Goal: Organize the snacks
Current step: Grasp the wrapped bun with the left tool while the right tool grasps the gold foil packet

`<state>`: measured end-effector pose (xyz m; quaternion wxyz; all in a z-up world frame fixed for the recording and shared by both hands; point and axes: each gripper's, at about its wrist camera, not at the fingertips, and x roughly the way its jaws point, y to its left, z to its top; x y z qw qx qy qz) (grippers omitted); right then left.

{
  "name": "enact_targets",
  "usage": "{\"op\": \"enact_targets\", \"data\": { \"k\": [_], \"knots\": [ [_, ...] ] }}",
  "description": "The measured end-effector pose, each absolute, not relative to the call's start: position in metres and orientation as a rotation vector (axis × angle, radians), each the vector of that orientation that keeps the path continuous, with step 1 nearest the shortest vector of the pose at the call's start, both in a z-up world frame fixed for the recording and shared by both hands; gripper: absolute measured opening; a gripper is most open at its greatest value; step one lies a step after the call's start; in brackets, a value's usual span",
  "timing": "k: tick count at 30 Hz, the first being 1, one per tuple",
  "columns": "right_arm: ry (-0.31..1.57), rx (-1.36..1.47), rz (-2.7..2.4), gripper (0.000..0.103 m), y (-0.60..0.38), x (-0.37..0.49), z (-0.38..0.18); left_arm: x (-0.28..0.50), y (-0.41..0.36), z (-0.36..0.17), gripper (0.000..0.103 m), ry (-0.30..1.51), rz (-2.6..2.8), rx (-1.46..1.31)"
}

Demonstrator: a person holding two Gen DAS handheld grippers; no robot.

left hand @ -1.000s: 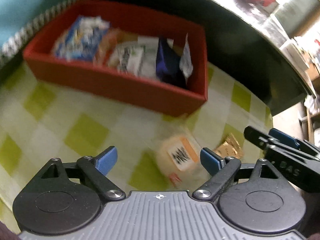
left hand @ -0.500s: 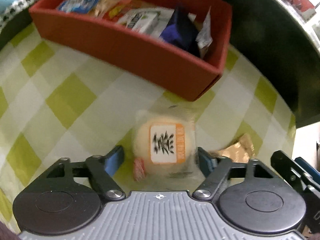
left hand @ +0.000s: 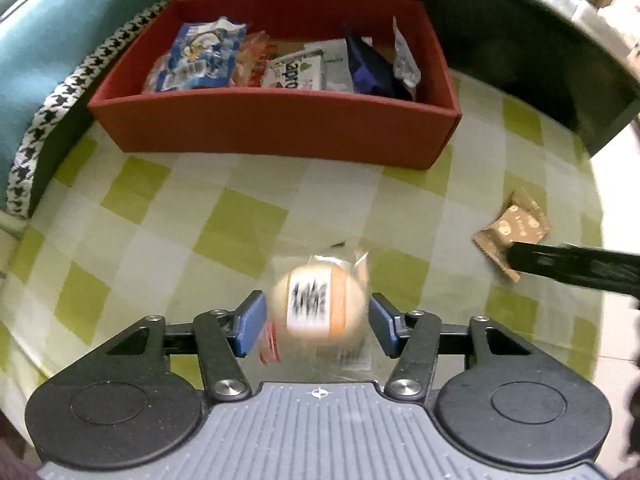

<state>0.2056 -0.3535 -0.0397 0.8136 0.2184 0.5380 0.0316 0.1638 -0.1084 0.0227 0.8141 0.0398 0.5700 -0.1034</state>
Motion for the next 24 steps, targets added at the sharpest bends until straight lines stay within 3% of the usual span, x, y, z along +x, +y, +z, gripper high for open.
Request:
{"op": "enact_targets", "data": {
  "k": [1,7,12,18,24],
  "knots": [
    [1.139,0.469,0.055,0.073,-0.349,0.212,-0.039,0.164,-0.106,0.026,0.061,1.215,-0.233,0.058],
    [1.109,0.290,-0.018,0.075,-0.319,0.234,-0.039,0.172,-0.099,0.018,0.066,1.223,-0.266,-0.014],
    [1.095,0.007,-0.048,0.068,-0.295,0.238,-0.043,0.182,-0.089,0.009,0.077,1.263,-0.234,-0.097],
    [1.096,-0.010,-0.002,0.046,-0.307,0.223,-0.040,0.180,-0.096,-0.001,0.081,1.263,-0.197,-0.070],
    [1.097,-0.006,0.030,0.044,-0.313,0.212,-0.036,0.179,-0.105,-0.020,0.078,1.293,-0.132,-0.038]
  ]
}}
